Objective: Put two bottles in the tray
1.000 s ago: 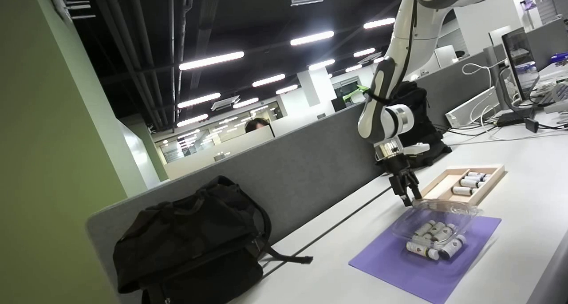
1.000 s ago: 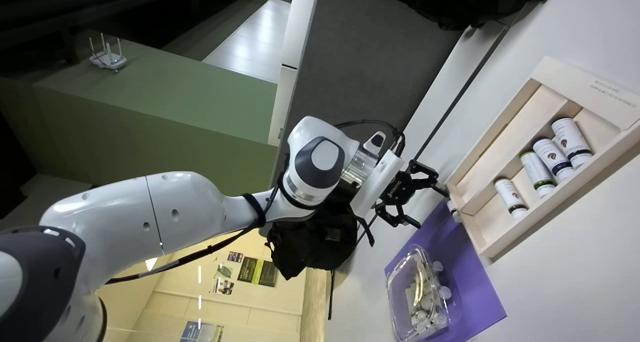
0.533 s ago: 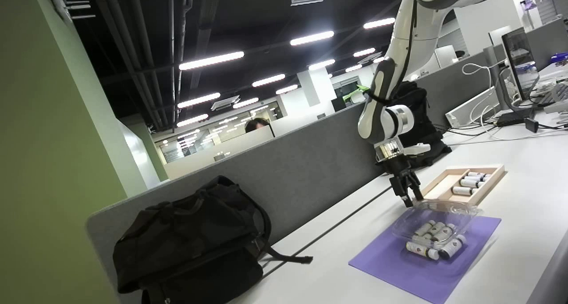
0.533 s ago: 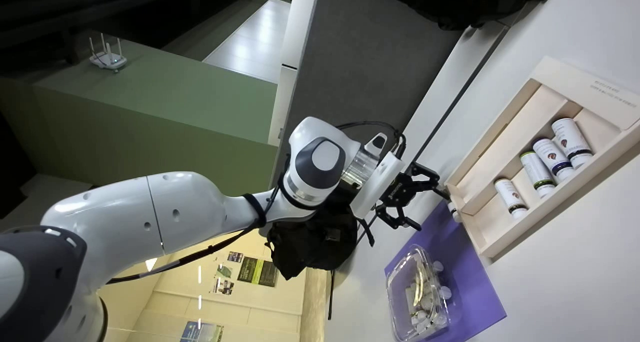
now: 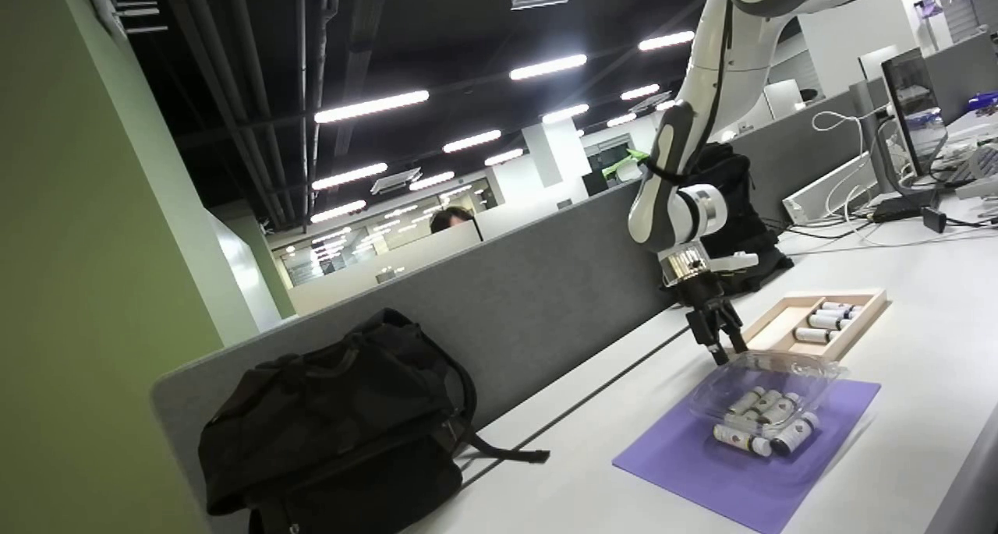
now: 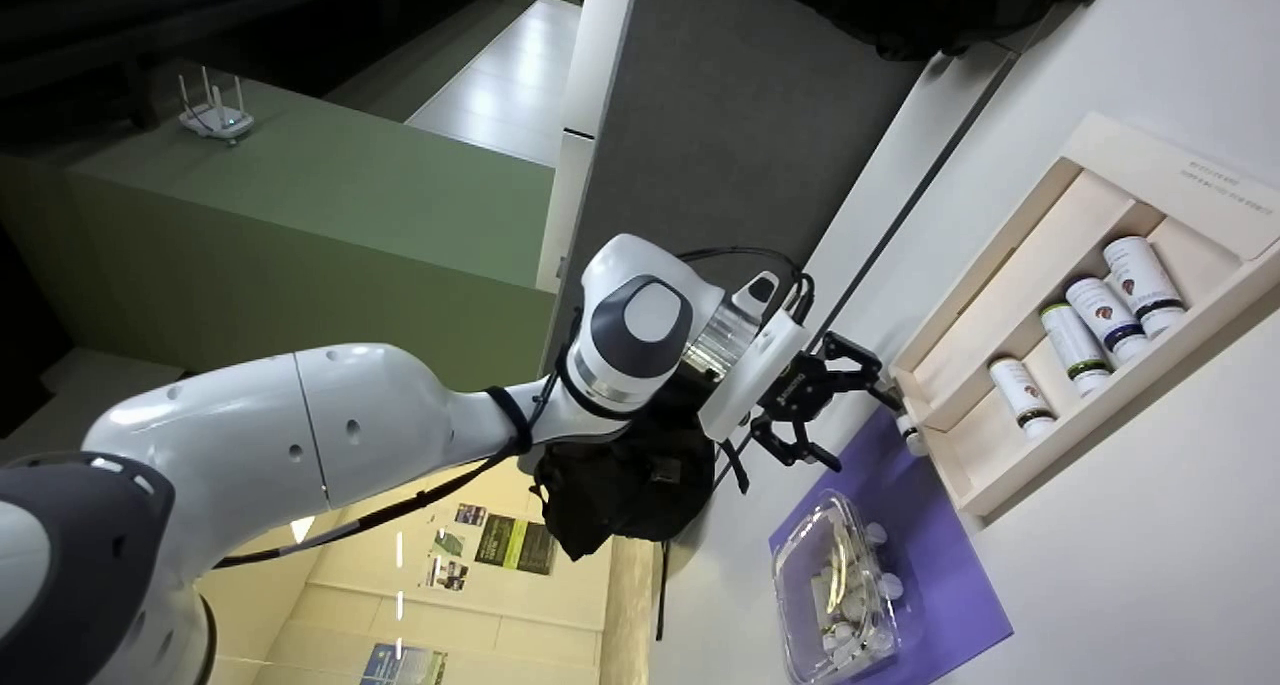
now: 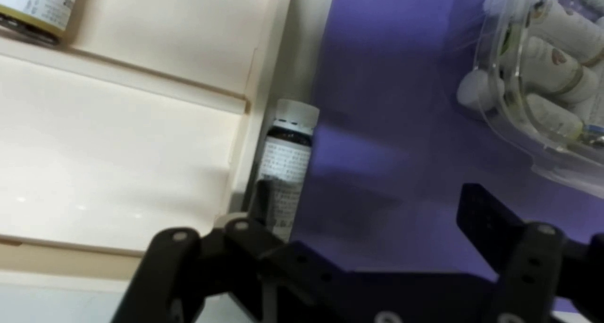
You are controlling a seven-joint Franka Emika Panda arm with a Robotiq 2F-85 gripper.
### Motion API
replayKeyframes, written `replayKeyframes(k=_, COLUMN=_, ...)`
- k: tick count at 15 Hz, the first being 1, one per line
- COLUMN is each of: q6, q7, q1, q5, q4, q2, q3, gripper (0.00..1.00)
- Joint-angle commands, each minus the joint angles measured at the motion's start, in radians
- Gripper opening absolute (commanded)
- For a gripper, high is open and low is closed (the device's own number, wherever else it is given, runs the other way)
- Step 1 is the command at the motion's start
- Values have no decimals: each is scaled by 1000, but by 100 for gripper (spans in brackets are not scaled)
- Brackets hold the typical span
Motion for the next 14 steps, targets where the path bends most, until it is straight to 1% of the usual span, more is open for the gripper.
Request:
replayKeyframes(k=1, q6=-84, q7=-23, q1=-46, q5=80, q4=36, q2=18, q3=47, gripper=100)
replayKeyframes(k=4, q6=-84, q7=-124, q1=-104, q5=201, q4=32, q2=12, q3=105, gripper=100)
replayKeyframes(k=6, q6=-102, q7=-153, q1=-111, q5=246, q4=34, q2=7, q3=109, gripper=100)
replayKeyframes(k=8, q6=-133, q7=-110, q1=-86, q5=234, q4=47, q2=4, q3=74, gripper=100)
replayKeyframes(k=11, q6=-195, q7=-37, q1=-45, q5=162, q4=80, q2=12, q3=12, gripper=100)
replayKeyframes(k=14, q6=-215, q7=-15, q1=-34, q5=129, q4=96, q2=21, q3=-13, gripper=100)
